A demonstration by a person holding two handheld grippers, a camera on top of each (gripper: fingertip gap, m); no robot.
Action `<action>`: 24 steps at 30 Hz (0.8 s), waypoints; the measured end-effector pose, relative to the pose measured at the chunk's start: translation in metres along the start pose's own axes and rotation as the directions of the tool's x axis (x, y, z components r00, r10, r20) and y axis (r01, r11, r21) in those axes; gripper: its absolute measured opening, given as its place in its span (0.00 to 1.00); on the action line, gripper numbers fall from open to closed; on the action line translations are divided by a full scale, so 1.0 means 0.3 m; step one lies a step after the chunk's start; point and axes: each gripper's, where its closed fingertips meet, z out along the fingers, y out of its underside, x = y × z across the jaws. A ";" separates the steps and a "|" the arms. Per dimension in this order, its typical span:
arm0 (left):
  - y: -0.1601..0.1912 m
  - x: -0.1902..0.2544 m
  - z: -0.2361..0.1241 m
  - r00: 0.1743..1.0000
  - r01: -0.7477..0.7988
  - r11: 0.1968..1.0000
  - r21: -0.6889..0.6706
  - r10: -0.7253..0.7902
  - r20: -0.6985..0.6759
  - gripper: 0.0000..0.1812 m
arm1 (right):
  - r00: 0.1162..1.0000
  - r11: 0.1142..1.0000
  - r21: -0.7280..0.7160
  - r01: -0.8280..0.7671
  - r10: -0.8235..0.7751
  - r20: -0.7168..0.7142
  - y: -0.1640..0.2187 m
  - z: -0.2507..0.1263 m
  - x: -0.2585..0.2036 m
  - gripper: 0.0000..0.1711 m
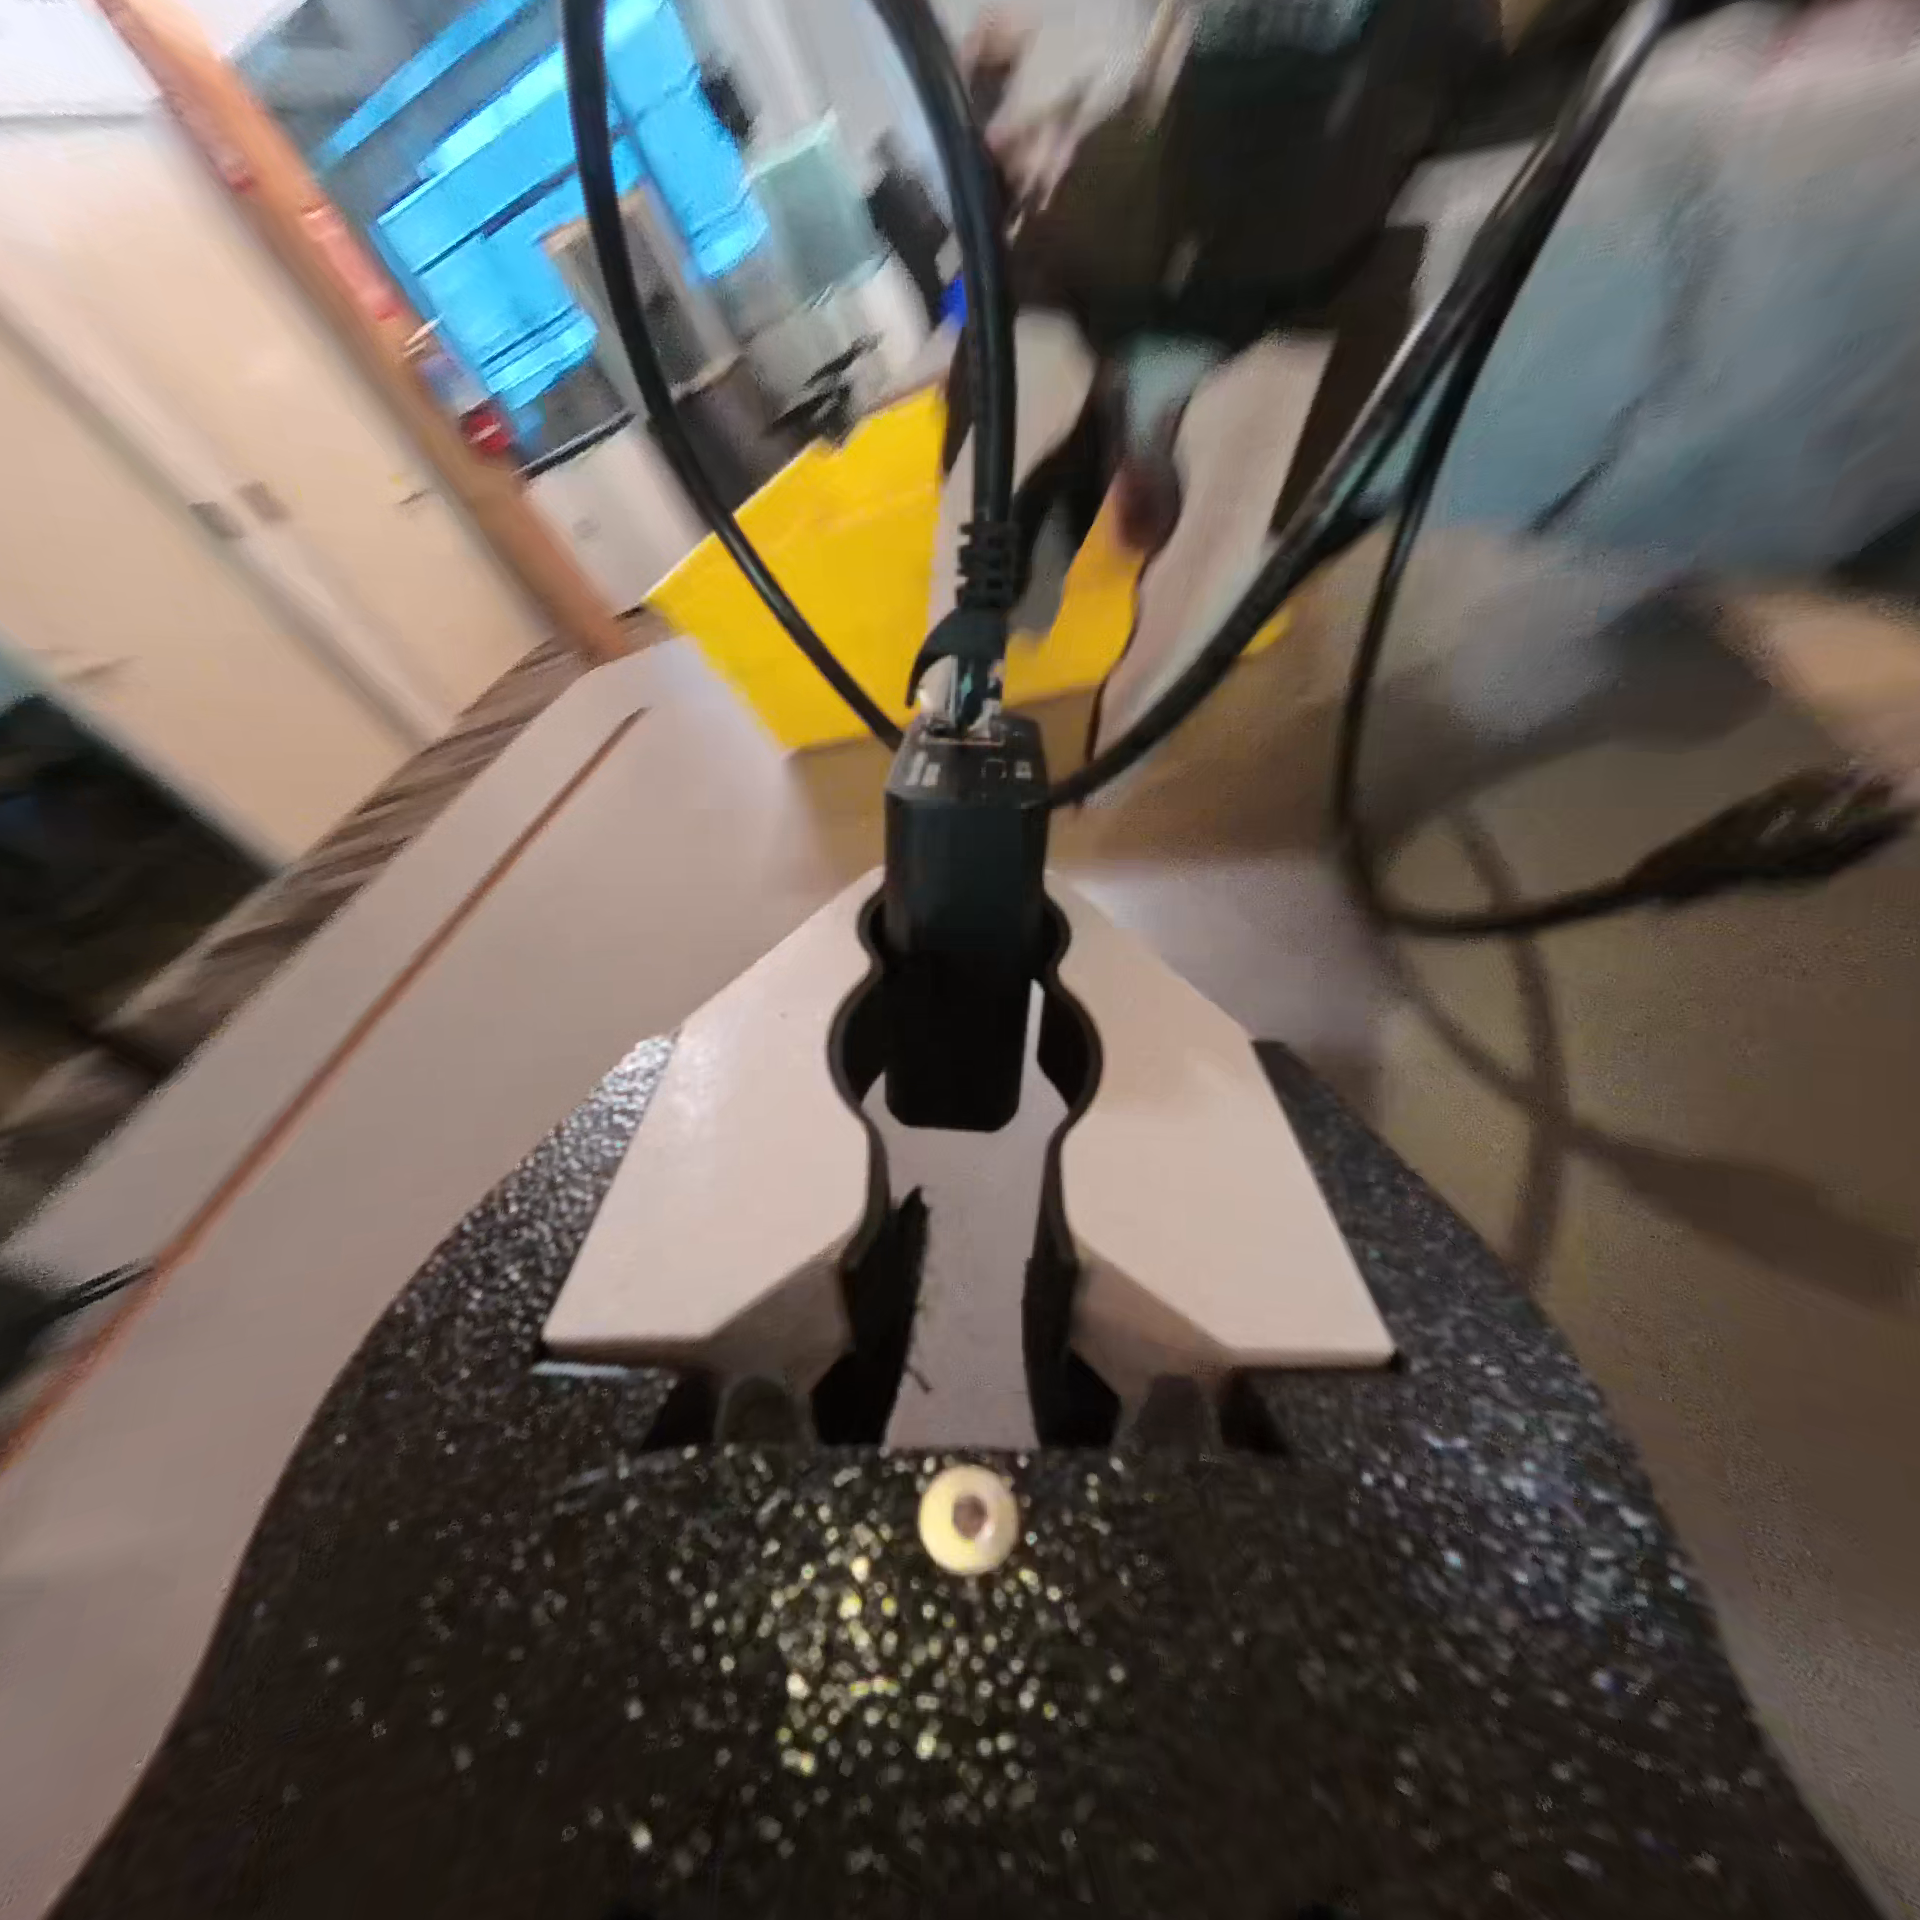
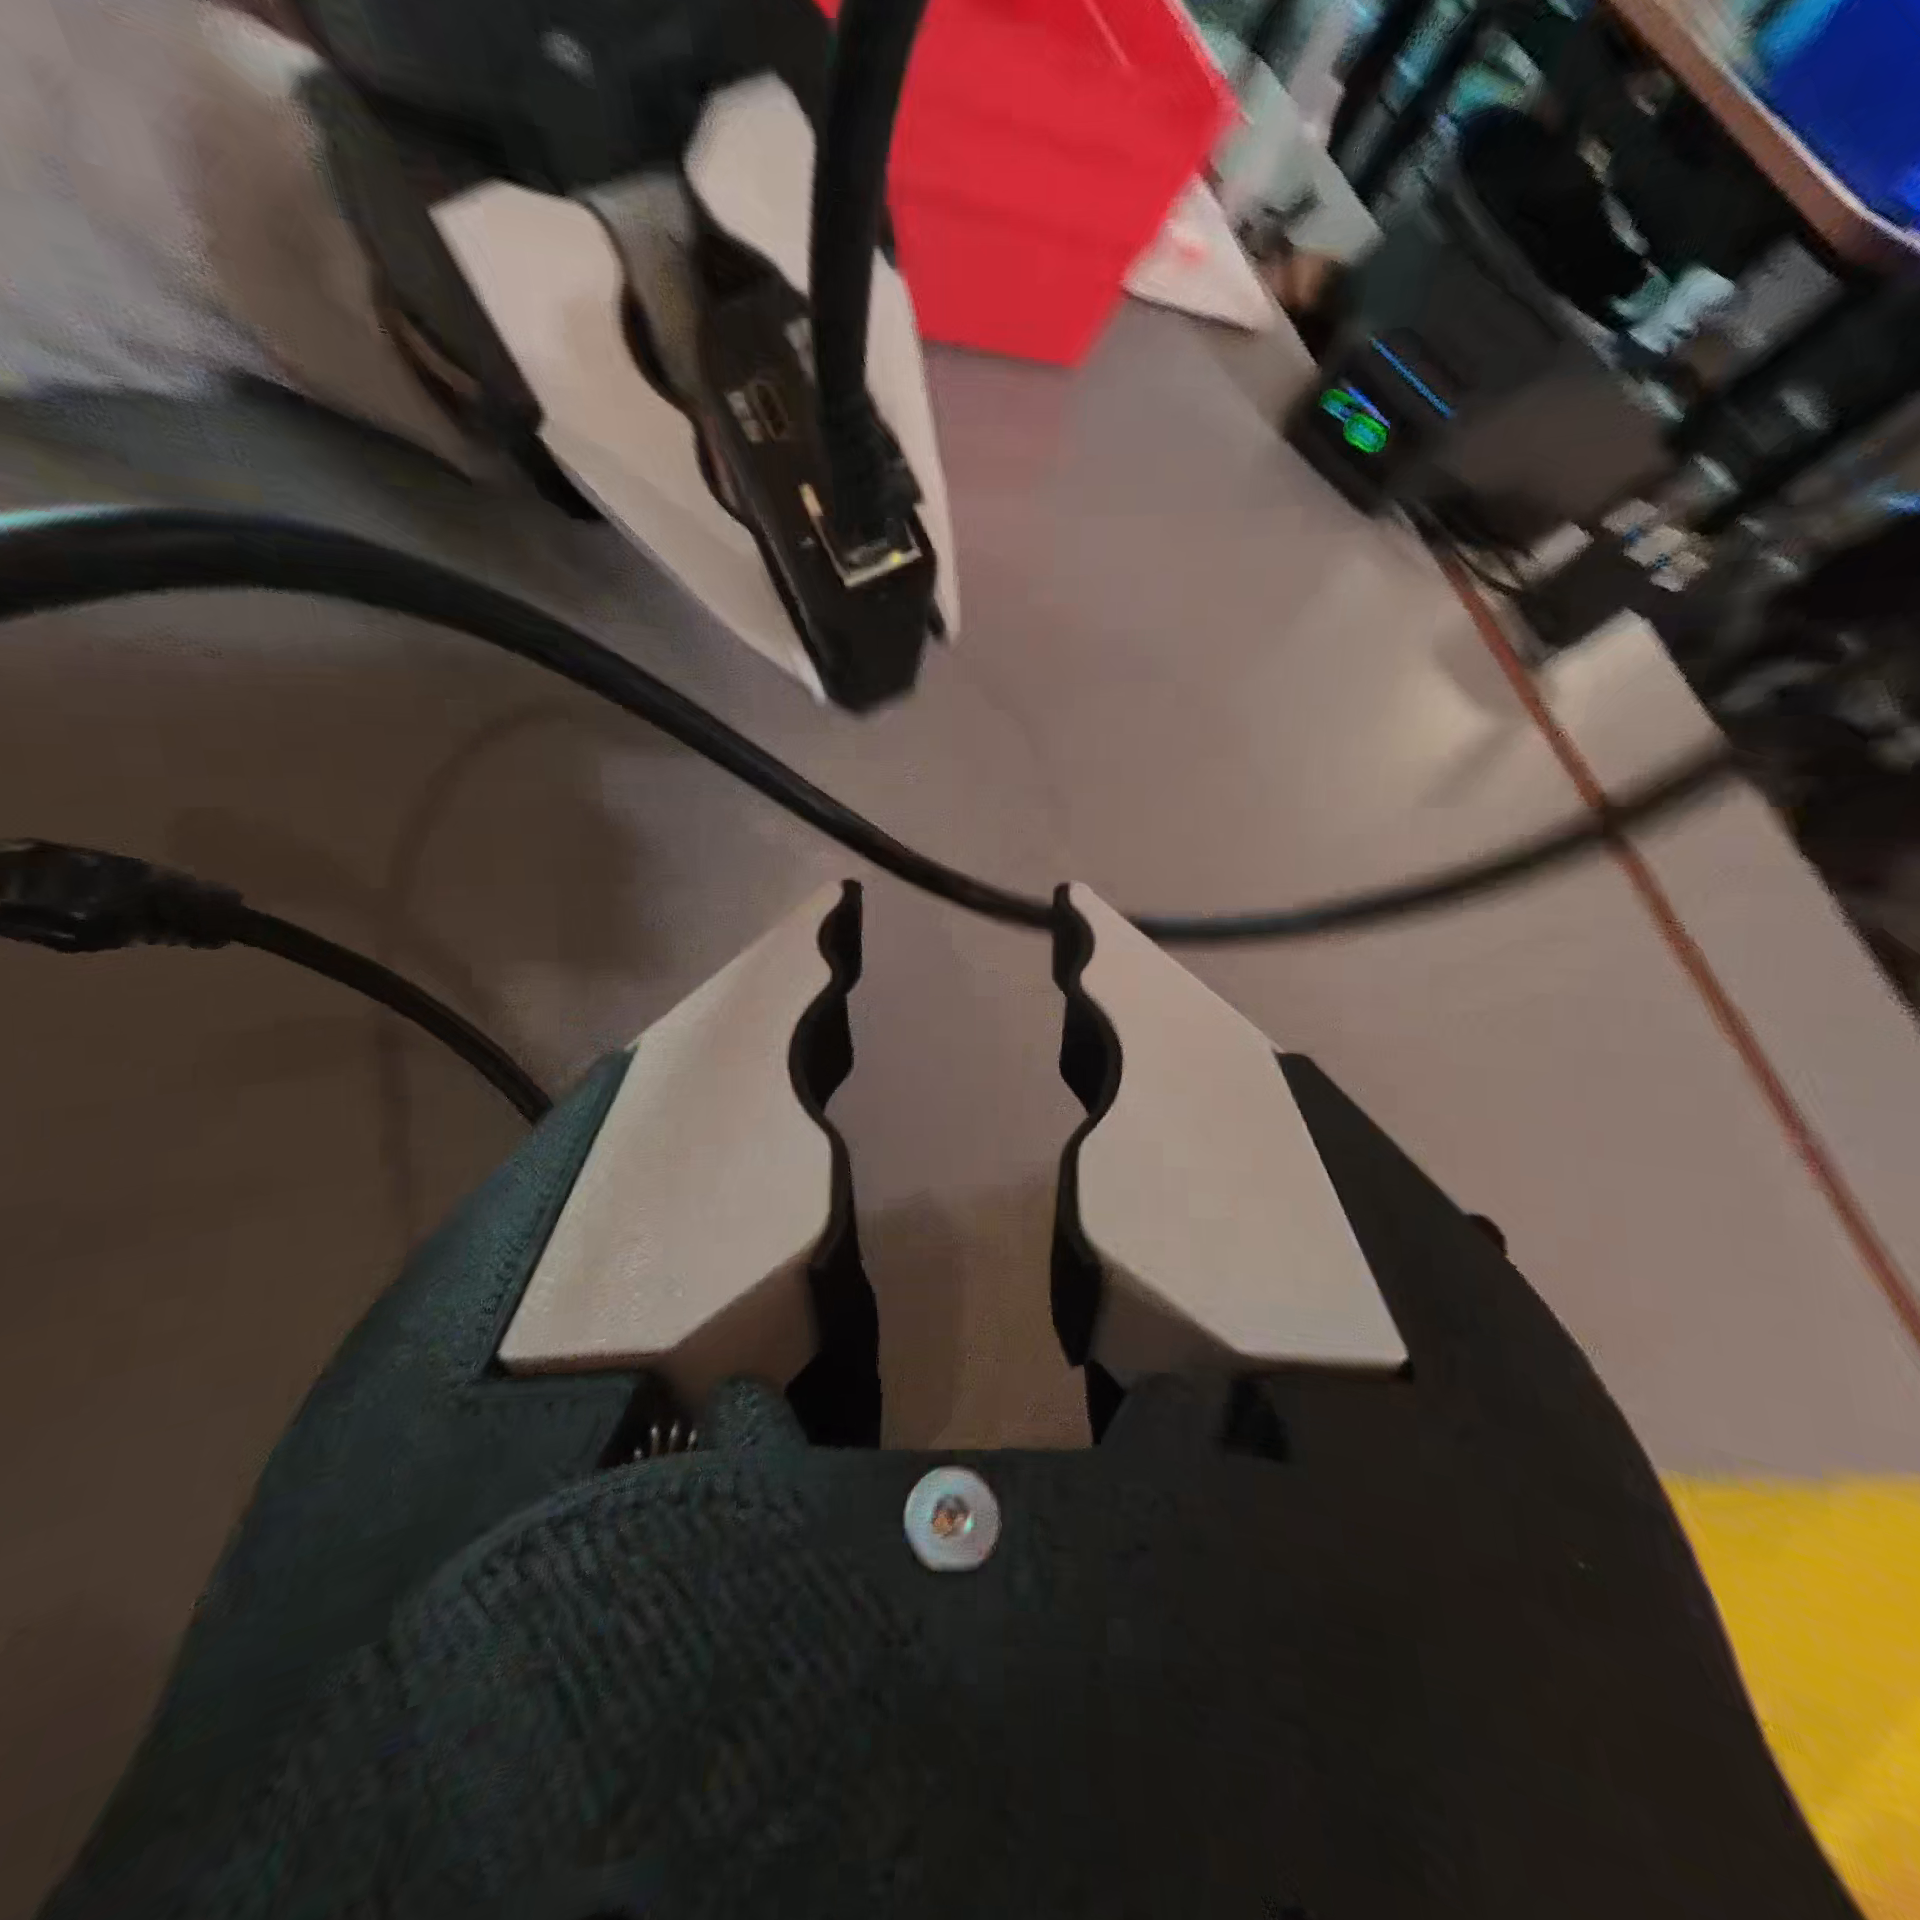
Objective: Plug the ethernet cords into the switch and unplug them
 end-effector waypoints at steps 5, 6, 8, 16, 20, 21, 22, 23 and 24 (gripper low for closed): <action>0.143 -0.129 -0.026 0.896 -0.276 0.863 -0.423 0.391 0.212 0.12 | 0.924 0.982 -0.185 0.045 -0.111 -0.365 0.026 -0.156 0.215 0.19; 0.153 -0.125 -0.022 0.892 -0.284 0.849 -0.445 0.404 0.201 0.12 | 0.903 0.976 -0.200 0.085 -0.160 -0.399 0.006 -0.179 0.228 0.19; 0.163 -0.111 -0.012 0.903 -0.272 0.847 -0.458 0.388 0.182 0.12 | 0.897 0.977 -0.091 0.193 -0.213 -0.386 -0.093 -0.181 0.178 0.19; 0.203 -0.108 -0.018 0.899 -0.285 0.799 -0.529 0.414 0.141 0.12 | 0.895 0.933 0.016 0.361 -0.341 -0.288 -0.234 -0.042 -0.024 0.23; 0.198 -0.085 -0.010 0.907 -0.295 0.804 -0.516 0.406 0.114 0.12 | 0.863 0.902 -0.145 0.407 -0.432 -0.263 -0.138 0.033 -0.011 0.23; 0.201 -0.080 -0.008 0.910 -0.293 0.804 -0.517 0.400 0.106 0.12 | 0.847 0.886 -0.178 0.428 -0.462 -0.261 -0.117 0.046 -0.008 0.22; 0.204 -0.074 -0.007 0.914 -0.294 0.806 -0.514 0.394 0.095 0.12 | 0.836 0.870 -0.208 0.446 -0.489 -0.250 -0.096 0.060 -0.010 0.22; 0.206 -0.069 -0.006 0.918 -0.292 0.807 -0.513 0.387 0.087 0.12 | 0.829 0.856 -0.233 0.462 -0.510 -0.231 -0.074 0.073 -0.016 0.22; 0.208 -0.067 -0.007 0.921 -0.287 0.809 -0.512 0.380 0.083 0.12 | 0.819 0.843 -0.255 0.474 -0.528 -0.225 -0.056 0.084 -0.018 0.22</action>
